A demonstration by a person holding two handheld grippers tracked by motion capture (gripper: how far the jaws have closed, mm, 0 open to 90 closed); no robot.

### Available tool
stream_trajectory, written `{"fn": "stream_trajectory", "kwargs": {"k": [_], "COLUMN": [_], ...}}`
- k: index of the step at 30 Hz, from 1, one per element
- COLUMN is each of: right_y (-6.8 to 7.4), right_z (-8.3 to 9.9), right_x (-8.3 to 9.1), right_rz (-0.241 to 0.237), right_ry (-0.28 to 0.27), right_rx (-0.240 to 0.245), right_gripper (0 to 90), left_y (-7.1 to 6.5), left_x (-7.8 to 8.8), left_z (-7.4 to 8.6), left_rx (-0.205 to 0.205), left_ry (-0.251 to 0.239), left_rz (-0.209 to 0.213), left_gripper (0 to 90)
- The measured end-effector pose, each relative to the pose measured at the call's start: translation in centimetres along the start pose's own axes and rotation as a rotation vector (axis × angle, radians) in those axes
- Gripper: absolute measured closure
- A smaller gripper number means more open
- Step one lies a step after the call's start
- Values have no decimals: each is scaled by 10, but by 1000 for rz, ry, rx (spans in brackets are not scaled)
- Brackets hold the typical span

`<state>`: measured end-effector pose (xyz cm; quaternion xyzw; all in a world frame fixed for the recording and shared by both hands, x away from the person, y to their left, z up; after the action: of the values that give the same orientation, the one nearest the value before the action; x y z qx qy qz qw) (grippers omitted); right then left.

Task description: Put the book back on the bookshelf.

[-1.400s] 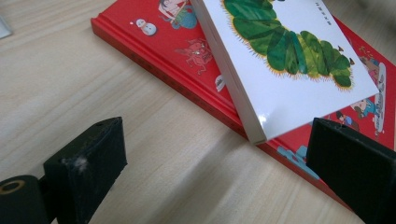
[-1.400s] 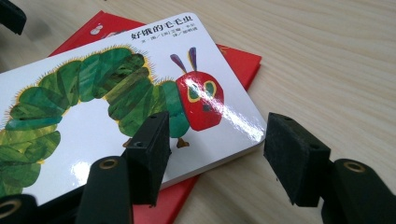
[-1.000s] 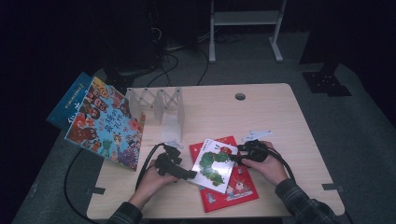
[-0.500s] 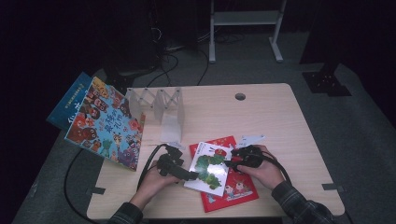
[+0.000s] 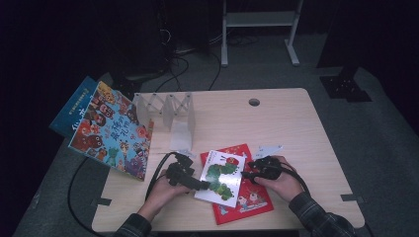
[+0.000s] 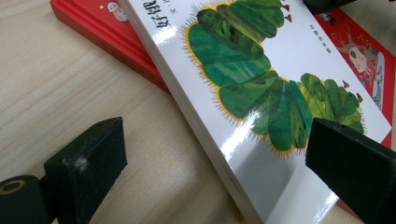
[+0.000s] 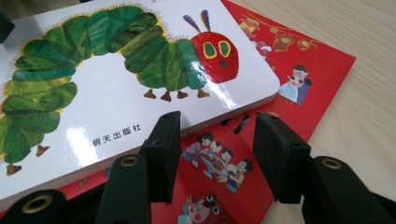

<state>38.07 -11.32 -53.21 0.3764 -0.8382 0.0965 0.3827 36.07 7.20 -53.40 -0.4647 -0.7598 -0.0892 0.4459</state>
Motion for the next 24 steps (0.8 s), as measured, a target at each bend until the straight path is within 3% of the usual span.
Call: {"fn": "stream_trajectory", "kwargs": {"k": [6, 16, 24], "right_y": [6, 24, 33], "right_z": [-5, -1, 1], "right_x": [-6, -8, -8], "right_rz": [-4, -56, -88], "right_ry": [-3, 17, 26], "right_rx": [4, 40, 64], "right_gripper": [509, 503, 503], "left_y": [0, 0, -3], "left_x": [-3, -3, -5], "left_z": [2, 1, -1], "left_rx": [1, -1, 23], "left_ry": [17, 14, 3], "left_rz": [2, 2, 37], "left_gripper": [41, 40, 38]}}
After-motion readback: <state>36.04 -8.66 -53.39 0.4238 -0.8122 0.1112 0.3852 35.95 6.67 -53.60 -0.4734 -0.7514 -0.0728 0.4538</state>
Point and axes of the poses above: each handheld gripper's, and its own axes: x roughly backward along the jaws, z roughly out of its underside, y roughly to its left, the point moved 10 cm from there along -x, roughly forward along the jaws, and after that the axes turned 7 degrees about -x, right-handed, at the moved point
